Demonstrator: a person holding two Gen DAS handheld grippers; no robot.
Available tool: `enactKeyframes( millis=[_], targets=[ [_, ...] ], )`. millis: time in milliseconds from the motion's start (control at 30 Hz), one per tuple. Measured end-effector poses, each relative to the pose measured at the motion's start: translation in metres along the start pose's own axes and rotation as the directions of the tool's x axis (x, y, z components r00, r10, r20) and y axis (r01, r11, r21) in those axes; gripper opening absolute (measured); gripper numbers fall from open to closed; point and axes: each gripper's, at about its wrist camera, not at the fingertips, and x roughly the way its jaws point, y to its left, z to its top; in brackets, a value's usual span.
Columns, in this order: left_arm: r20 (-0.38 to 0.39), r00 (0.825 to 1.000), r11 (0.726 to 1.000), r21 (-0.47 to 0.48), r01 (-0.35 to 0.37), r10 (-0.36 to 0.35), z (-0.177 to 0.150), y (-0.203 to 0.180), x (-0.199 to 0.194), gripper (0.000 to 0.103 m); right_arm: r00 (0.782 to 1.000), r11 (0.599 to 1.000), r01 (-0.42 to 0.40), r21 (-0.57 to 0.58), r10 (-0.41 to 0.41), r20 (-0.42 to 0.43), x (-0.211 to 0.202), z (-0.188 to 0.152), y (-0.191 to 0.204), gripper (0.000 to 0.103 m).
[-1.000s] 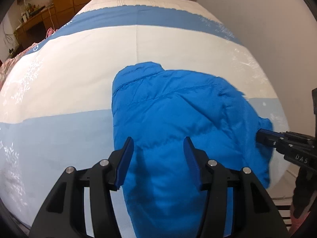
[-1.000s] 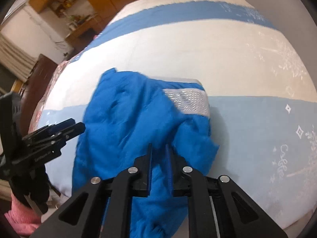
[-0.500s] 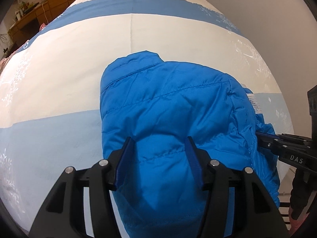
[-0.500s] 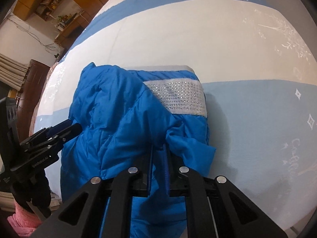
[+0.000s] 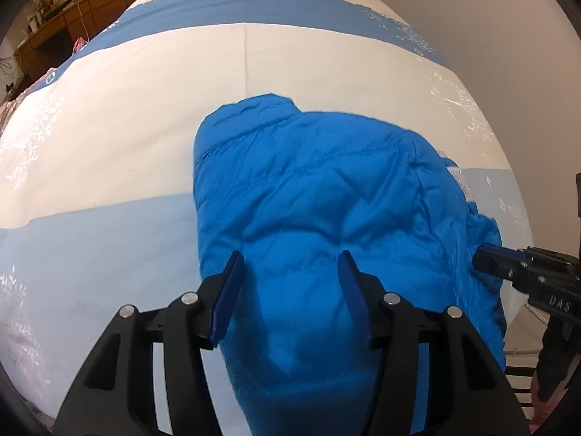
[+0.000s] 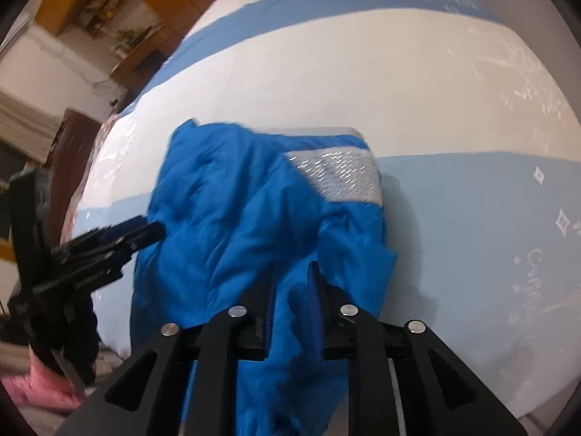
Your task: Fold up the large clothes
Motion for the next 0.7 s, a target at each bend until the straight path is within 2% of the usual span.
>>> enactKeyframes(
  millis=[67, 200, 267, 467, 533, 600, 667, 700],
  targets=[
    [-0.01, 1.0, 1.0, 0.006, 0.007, -0.007, -0.005, 0.001, 0.005, 0.054, 0.999, 1.0, 0.023, -0.002, -0.023, -0.027, 0.005, -0.007, 0.0, 0.017],
    [0.004, 1.0, 1.0, 0.016, 0.004, -0.004, -0.008, 0.001, 0.019, 0.056, 0.998, 0.998, -0.016, 0.057, 0.019, -0.054, 0.034, -0.014, -0.012, 0.015],
    [0.011, 1.0, 0.999, 0.035, -0.008, 0.007, -0.009, -0.001, 0.022, 0.057, 0.999, 0.999, -0.013, 0.044, 0.015, -0.047, 0.039, -0.013, -0.013, 0.014],
    [-0.017, 0.999, 0.999, 0.007, 0.036, -0.036, -0.007, 0.01, 0.009, 0.055, 0.999, 0.997, -0.029, 0.065, 0.031, -0.037, 0.029, -0.014, -0.016, 0.017],
    [-0.001, 1.0, 1.0, 0.005, 0.024, -0.024, -0.009, 0.016, -0.005, 0.057, 0.999, 0.998, -0.032, 0.048, 0.032, -0.011, 0.016, -0.015, -0.012, 0.03],
    [0.017, 1.0, 1.0, 0.008, 0.021, -0.022, -0.013, 0.023, -0.017, 0.068, 0.998, 0.998, -0.05, 0.029, 0.049, 0.041, 0.0, -0.017, -0.01, 0.054],
    [0.035, 0.999, 1.0, 0.004, 0.018, -0.018, -0.017, 0.03, -0.026, 0.071, 0.995, 0.998, -0.056, 0.024, 0.054, 0.083, -0.014, -0.021, -0.012, 0.065],
    [0.039, 0.999, 1.0, 0.004, 0.016, -0.016, -0.019, 0.033, -0.029, 0.076, 0.993, 0.998, -0.058, 0.026, 0.055, 0.1, -0.019, -0.022, -0.015, 0.072]
  ],
)
